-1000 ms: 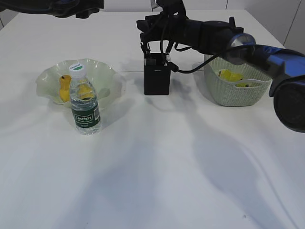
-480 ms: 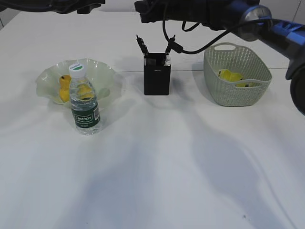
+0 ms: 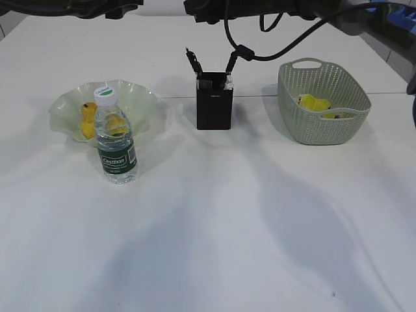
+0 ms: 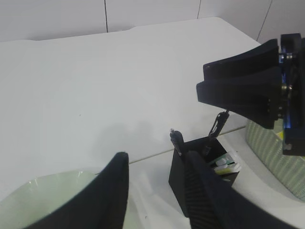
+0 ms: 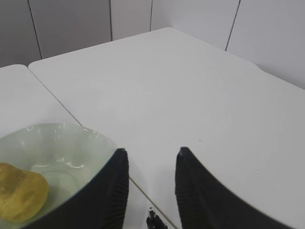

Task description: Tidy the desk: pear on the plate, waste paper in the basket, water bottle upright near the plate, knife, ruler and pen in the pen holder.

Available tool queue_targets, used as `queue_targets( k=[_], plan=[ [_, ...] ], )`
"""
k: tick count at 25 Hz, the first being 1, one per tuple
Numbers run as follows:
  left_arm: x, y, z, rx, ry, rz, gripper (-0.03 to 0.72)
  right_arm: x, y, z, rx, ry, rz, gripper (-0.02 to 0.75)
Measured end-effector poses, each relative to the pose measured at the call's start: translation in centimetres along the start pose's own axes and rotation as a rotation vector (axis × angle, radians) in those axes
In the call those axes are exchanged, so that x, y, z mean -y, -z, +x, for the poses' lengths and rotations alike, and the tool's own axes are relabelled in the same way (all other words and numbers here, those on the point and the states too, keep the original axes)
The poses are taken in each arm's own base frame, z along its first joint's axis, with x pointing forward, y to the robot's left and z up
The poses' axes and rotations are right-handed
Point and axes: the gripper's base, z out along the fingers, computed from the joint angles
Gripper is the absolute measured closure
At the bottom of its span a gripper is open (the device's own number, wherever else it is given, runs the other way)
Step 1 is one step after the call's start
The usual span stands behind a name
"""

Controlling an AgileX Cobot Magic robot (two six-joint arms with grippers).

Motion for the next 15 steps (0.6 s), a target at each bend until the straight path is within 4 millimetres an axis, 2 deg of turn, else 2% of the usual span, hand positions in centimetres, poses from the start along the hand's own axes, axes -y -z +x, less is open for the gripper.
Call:
queue_targets(
  k=[15],
  plan=[
    [0.0,-0.04,0.04,-0.001,0.002,0.0,0.412,0.25,0.07,-0.15,0.005,-0.013,0.028,0.485]
  ],
)
